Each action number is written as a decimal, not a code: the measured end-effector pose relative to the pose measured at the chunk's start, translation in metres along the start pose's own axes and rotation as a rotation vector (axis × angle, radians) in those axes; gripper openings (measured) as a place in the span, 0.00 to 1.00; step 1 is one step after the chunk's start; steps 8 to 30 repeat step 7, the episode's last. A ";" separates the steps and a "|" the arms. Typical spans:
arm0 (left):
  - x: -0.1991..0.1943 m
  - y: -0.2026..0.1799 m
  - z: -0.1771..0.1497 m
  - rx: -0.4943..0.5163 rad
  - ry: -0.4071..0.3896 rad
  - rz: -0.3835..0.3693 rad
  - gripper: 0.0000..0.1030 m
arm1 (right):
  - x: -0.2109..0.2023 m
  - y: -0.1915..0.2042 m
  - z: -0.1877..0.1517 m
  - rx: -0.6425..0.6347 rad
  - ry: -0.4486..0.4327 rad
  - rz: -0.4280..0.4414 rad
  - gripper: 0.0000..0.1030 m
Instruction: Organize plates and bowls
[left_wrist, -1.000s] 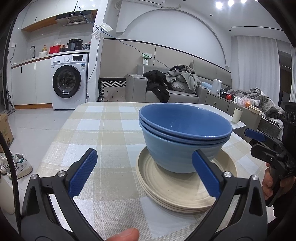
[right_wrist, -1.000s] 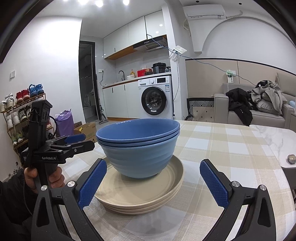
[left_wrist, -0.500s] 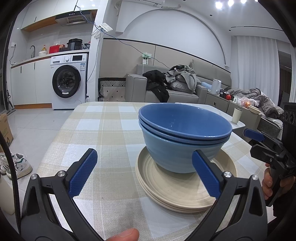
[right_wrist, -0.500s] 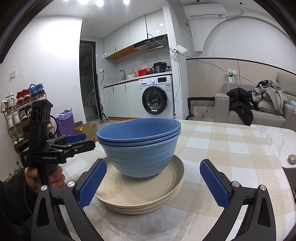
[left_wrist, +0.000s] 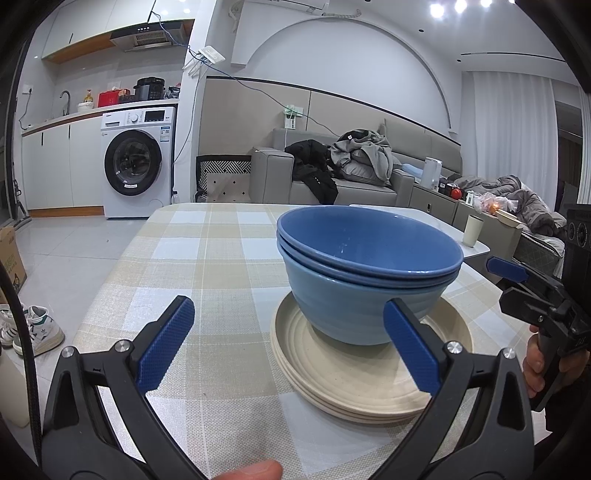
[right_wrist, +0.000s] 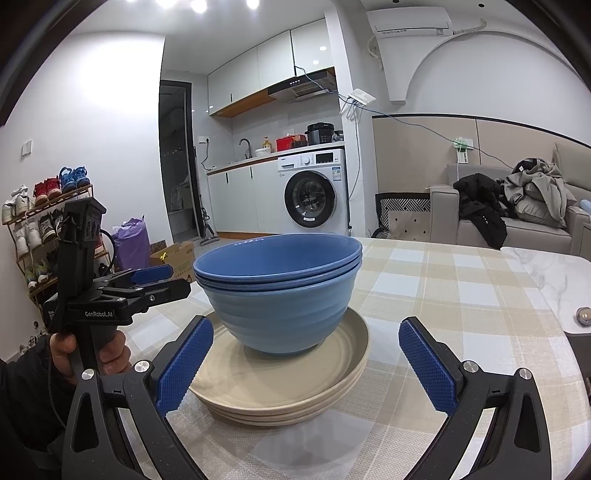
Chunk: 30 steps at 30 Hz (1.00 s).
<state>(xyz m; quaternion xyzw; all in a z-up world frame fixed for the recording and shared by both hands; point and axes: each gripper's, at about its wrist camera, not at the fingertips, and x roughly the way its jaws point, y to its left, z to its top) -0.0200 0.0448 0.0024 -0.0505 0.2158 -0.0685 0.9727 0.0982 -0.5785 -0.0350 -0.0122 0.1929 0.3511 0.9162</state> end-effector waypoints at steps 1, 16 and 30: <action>0.001 0.000 0.000 0.000 0.000 0.000 0.99 | 0.000 0.000 0.000 0.001 0.002 0.000 1.00; 0.001 0.000 0.000 0.001 -0.001 -0.002 0.99 | 0.000 0.000 0.000 -0.001 0.001 0.000 1.00; 0.001 0.000 0.000 0.001 -0.001 -0.002 0.99 | 0.000 0.000 0.000 -0.001 0.001 0.000 1.00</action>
